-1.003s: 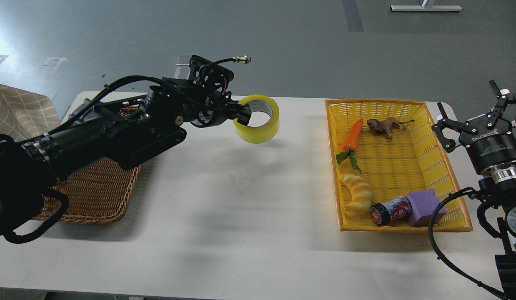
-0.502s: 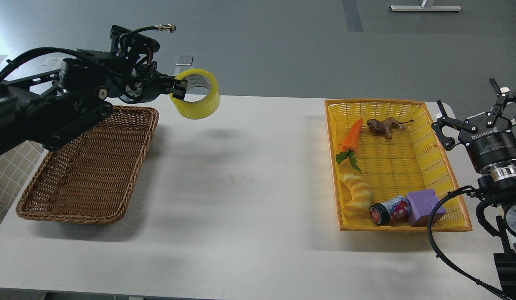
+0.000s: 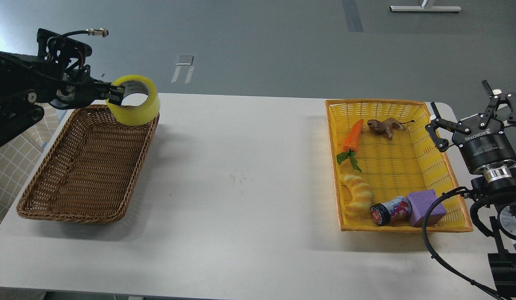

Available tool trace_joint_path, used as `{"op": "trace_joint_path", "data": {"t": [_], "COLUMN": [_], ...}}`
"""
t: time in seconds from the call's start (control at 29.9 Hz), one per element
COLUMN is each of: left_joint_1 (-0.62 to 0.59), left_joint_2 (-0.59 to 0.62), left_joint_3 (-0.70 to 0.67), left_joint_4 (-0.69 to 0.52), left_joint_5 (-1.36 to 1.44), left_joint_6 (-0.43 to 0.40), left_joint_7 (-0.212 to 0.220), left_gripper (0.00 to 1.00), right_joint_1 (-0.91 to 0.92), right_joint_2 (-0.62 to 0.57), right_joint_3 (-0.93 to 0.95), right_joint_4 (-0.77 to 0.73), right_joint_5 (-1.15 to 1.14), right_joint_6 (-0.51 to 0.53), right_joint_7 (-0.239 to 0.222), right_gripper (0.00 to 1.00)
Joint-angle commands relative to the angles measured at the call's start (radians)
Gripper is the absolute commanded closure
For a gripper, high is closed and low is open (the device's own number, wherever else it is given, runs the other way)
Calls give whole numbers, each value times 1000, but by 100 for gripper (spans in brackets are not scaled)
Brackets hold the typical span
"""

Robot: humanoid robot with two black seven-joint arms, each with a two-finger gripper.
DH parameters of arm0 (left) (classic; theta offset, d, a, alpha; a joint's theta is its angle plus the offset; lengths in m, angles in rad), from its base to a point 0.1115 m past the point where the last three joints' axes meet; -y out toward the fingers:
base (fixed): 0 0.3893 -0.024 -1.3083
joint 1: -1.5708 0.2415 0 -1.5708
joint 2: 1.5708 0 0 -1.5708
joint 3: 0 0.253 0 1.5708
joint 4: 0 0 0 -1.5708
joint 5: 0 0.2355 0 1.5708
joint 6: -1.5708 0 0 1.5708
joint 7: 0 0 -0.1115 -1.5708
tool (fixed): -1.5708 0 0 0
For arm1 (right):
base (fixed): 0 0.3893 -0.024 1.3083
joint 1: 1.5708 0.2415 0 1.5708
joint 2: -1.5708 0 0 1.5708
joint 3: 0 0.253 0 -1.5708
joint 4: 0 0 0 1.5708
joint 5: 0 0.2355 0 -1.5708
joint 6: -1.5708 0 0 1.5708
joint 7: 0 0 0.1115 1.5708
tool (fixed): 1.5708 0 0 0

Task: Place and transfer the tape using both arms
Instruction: 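Lift the tape roll with the left gripper over the wicker basket, then lower the tape roll into the wicker basket and open the left gripper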

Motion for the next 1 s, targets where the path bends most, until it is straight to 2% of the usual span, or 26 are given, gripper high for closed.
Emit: {"op": "trace_joint_path", "data": {"t": [0.0, 0.37, 0.97], "left_joint_1": [25, 154, 251], "left_joint_2": [37, 59, 36], "left_joint_3": [7, 7, 5], "left_joint_4": [0, 8, 86], "left_joint_5": [-1, -15, -23], "left_joint_6": [0, 44, 118], "left_joint_7": [-19, -27, -28], "left_gripper": [100, 100, 100], "right_joint_1": [0, 0, -9], "right_joint_2": [1, 1, 9], "right_joint_3": [0, -5, -5], "right_joint_4": [1, -1, -1], "right_joint_5": [0, 0, 0], "right_joint_6": [0, 0, 0], "right_joint_7": [0, 0, 0], "right_gripper": [0, 0, 0]}}
